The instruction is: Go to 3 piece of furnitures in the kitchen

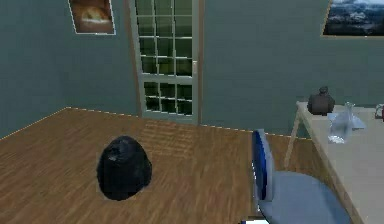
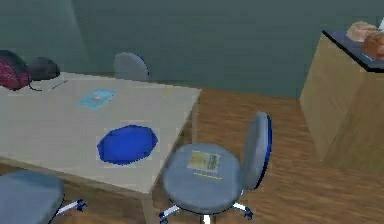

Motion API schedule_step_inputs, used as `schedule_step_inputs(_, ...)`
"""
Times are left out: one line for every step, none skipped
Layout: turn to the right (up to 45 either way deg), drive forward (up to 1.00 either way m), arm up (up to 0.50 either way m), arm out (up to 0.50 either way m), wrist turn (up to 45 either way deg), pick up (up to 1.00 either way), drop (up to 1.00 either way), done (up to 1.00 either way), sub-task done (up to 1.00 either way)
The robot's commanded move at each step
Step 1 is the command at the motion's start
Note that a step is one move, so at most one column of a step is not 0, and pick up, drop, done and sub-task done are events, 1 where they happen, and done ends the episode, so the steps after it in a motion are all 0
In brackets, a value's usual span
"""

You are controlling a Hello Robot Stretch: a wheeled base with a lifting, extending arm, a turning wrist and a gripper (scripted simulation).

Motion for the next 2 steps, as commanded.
schedule_step_inputs(33.0,0.00,0.00,0.00,0.0,0.00,0.00,0.00,0.00)
schedule_step_inputs(0.0,0.00,0.00,0.00,0.0,0.00,0.00,1.00,0.00)
